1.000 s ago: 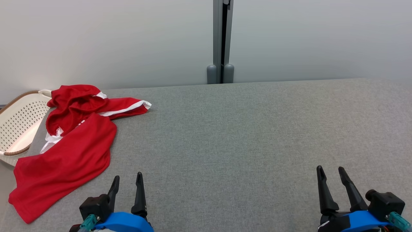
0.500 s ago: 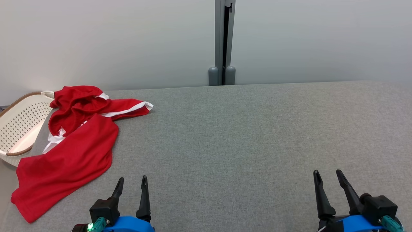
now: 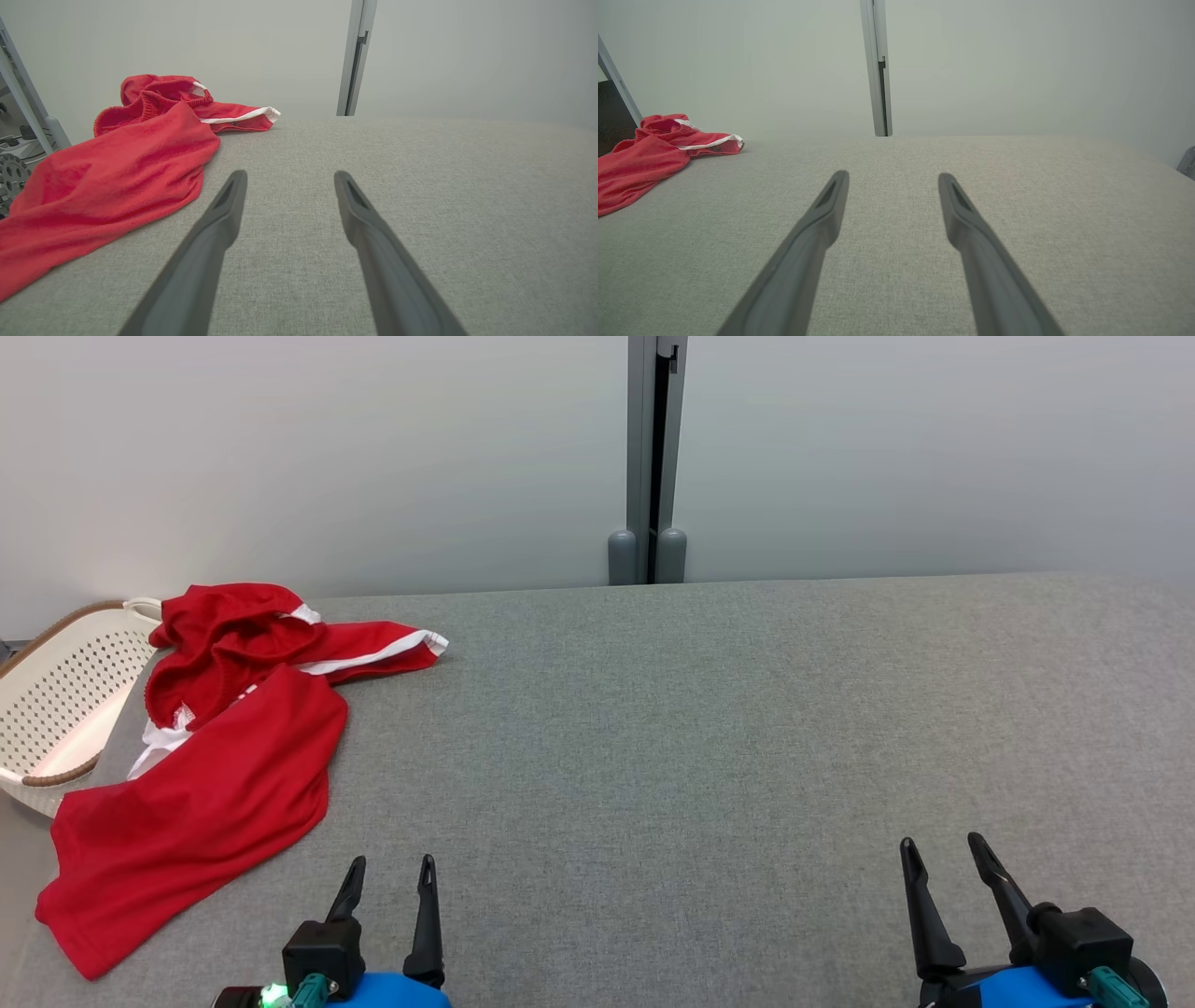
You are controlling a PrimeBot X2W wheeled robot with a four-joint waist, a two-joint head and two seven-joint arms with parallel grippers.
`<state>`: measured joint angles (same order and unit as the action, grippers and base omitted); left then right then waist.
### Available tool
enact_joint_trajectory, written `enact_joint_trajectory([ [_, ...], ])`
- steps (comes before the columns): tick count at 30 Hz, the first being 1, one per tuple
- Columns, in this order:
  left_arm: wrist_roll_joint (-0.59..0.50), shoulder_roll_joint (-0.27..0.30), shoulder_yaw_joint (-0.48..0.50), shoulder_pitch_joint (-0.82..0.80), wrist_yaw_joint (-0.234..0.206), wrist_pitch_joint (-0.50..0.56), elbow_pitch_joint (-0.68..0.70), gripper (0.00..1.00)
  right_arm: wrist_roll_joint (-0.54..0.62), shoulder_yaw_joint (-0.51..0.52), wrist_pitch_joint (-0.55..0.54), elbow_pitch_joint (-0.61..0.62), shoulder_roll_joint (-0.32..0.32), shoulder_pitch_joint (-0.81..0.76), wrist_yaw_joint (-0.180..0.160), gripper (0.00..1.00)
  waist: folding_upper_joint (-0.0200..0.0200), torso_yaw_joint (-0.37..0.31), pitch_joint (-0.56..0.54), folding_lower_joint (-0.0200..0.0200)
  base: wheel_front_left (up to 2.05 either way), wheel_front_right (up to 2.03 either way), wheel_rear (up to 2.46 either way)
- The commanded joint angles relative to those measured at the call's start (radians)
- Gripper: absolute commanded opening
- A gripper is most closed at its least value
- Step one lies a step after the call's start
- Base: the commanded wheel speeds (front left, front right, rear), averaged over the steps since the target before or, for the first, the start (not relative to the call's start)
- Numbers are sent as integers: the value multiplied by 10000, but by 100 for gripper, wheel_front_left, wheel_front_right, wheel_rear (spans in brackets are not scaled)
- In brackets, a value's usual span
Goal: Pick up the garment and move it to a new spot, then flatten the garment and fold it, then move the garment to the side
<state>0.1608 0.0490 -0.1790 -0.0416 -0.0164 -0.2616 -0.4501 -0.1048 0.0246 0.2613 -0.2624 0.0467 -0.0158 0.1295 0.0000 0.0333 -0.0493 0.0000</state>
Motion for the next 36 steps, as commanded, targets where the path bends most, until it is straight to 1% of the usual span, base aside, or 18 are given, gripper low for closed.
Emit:
enact_joint_trajectory([
  [1, -23, 23, -26, -10, -25, -52, -30, 100, 65, -13, 59, -10, 66, -93, 22, 100, 0, -2, -1, 0, 0, 0, 0],
  [17, 78, 23, -21, -145, -20, -52, -275, 100, 62, 2, 59, -31, 65, -99, 14, 100, 0, 26, 10, 0, 0, 0, 0],
  [21, 103, 24, -83, -223, -25, -52, -297, 100, 83, 111, 58, 27, 60, -220, 14, 100, 0, 302, 35, 0, 0, 0, 0],
  [25, 14, 34, -69, -279, -78, -51, -291, 100, 31, 213, 58, 66, 57, -242, 14, 100, 0, 910, 70, 0, 0, 0, 0],
  [27, -45, 67, -34, -322, -102, -51, -258, 100, 16, 237, 55, 95, 54, -229, 14, 100, 0, 1331, 81, 0, 0, 0, 0],
  [28, -56, 80, -28, -347, -92, -51, -244, 100, -4, 274, 53, 110, 56, -229, 14, 100, 0, 1577, 82, 0, 0, 0, 0],
  [29, -92, 118, 34, -359, -121, -51, -197, 100, -21, 229, 53, 106, 57, -189, 14, 100, 0, 2032, 84, 0, 0, 0, 0],
  [30, -114, 125, 40, -374, -115, -51, -193, 100, -56, 235, 53, 101, 56, -180, 14, 100, 0, 2288, 84, 0, 0, 0, 0],
  [36, -112, 226, 238, -328, -168, -51, -98, 100, -191, -24, 52, 90, 56, 3, 14, 100, 0, 3566, 72, 0, 0, 0, 0],
])
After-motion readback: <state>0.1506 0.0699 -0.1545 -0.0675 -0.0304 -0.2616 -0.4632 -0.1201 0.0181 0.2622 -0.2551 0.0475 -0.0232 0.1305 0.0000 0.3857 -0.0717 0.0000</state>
